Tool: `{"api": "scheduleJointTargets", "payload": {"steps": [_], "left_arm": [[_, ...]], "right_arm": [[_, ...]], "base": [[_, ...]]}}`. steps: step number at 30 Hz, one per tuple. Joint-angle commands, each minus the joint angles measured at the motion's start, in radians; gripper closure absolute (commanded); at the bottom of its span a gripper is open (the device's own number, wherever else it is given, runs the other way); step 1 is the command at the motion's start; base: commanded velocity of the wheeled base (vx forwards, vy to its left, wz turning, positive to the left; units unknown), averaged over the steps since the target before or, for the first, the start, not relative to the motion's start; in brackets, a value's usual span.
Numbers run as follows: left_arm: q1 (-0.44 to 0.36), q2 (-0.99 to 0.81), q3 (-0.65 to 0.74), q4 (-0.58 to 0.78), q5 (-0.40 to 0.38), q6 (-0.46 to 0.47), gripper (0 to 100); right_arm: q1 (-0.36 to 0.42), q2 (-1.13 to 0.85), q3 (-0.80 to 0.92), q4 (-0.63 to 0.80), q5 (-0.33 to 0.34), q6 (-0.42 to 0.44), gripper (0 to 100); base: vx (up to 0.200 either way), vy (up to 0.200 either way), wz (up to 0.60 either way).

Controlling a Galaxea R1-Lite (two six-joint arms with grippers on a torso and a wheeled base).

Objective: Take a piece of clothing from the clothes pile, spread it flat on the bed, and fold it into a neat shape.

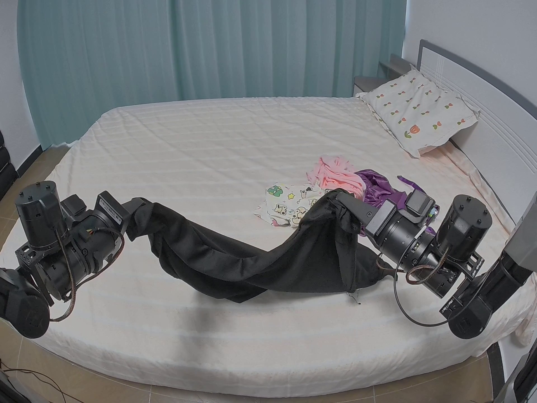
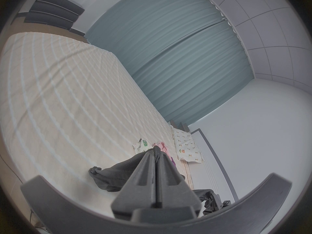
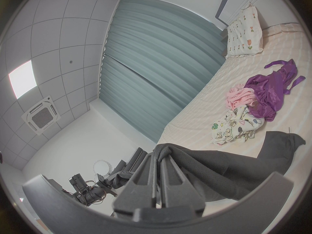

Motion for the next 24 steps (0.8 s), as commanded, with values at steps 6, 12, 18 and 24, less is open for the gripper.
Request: {"api": "scheduleJointTargets", "payload": {"steps": [6,12,18,24], "left_arm": [[0.006,0.0,-0.003,-0.002,0.0,-0.002,100],[0.006,0.0,-0.005,-0.002,0.002,-0.003,100],[0.016,-0.001,-0.005,-0.004,0.003,-0.002,100],[0.015,0.0,-0.003,-0.004,0.002,-0.002,100]], "right_arm": [[0.003,-0.016,0.003,-0.012,0.0,0.0,100],[0.003,-0.033,0.006,-0.012,0.0,0.0,100],[0.004,-0.034,0.006,-0.012,0.001,0.001,100],[-0.004,-0.031,0.008,-0.011,0.001,0.0,100]], "base": [[0.0,0.2,0.0],[0.0,0.2,0.0],[0.0,0.2,0.0],[0.0,0.2,0.0]]}}
